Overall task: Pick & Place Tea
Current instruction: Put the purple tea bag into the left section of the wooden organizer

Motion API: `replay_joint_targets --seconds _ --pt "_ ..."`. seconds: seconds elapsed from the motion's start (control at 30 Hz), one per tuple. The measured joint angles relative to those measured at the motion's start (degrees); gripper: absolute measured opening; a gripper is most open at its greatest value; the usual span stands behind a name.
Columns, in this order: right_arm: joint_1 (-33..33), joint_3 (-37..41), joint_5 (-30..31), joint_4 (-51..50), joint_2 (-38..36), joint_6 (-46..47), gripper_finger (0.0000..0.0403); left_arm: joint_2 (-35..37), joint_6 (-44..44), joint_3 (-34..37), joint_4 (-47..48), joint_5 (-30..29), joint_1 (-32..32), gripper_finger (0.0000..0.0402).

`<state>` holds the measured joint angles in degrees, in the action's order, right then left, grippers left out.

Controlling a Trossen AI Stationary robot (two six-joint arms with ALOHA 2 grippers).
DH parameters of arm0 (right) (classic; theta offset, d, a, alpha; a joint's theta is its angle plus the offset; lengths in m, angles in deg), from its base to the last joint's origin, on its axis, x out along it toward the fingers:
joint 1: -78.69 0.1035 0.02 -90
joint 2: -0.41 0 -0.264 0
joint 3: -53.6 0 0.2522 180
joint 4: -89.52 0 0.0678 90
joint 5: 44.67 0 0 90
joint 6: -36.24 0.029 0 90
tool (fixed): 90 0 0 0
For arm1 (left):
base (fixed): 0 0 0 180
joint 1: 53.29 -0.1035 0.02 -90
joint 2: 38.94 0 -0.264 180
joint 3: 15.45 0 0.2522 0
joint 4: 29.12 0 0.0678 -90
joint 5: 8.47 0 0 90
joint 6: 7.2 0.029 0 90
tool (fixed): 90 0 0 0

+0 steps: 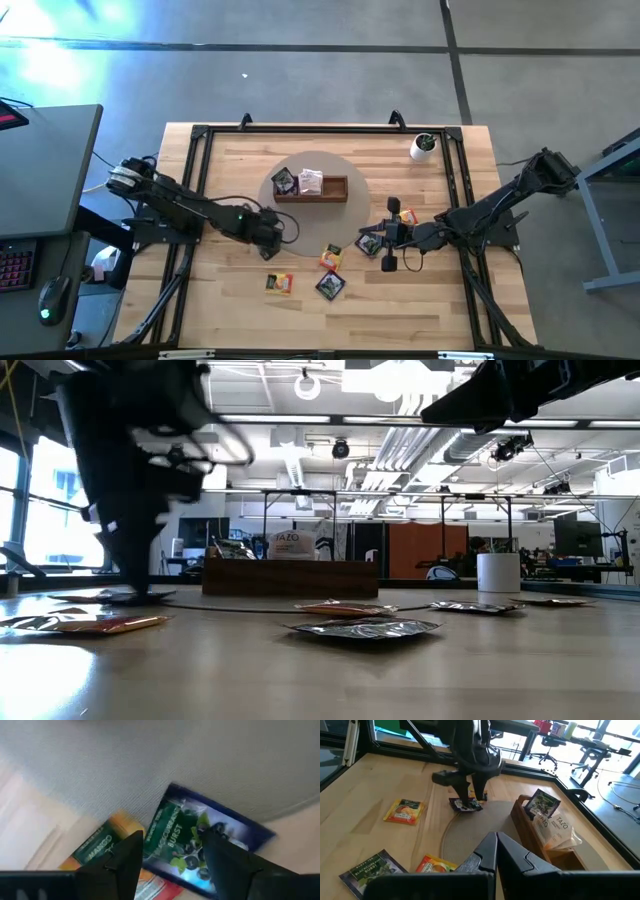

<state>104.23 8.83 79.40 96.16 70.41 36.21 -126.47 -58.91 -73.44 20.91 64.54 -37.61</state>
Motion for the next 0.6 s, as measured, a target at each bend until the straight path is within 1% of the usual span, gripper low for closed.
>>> replay_joint_targets --seconds 0.03,0.17,0.3,0.47,0.53,0.6 --pt "0.0 0.0 0.0 0.0 0.0 0.0 0.0002 -0.5 -1.2 0.2 1.8 -0.2 0.0 0.02" --pt "-0.1 0.0 0.0 0.0 0.0 -0.2 0.0007 -0.8 -3.7 0.0 3.5 0.5 0.1 0.02" --pt "-0.1 0.0 0.0 0.0 0.0 -0.2 0.0006 -1.1 -3.7 0.0 2.3 0.9 0.0 0.02" --pt "-0.1 0.0 0.0 0.0 0.0 -0.2 0.0003 -4.2 -4.3 -0.2 0.2 2.5 0.0 0.0198" --pt "-0.1 0.0 0.0 0.0 0.0 -0.1 0.0006 -6.1 -4.3 -0.4 -1.7 3.7 0.0 0.0187" --pt "-0.1 0.0 0.0 0.0 0.0 -0.1 0.0008 -7.6 -3.8 -0.6 -4.6 4.5 0.0 0.0165"
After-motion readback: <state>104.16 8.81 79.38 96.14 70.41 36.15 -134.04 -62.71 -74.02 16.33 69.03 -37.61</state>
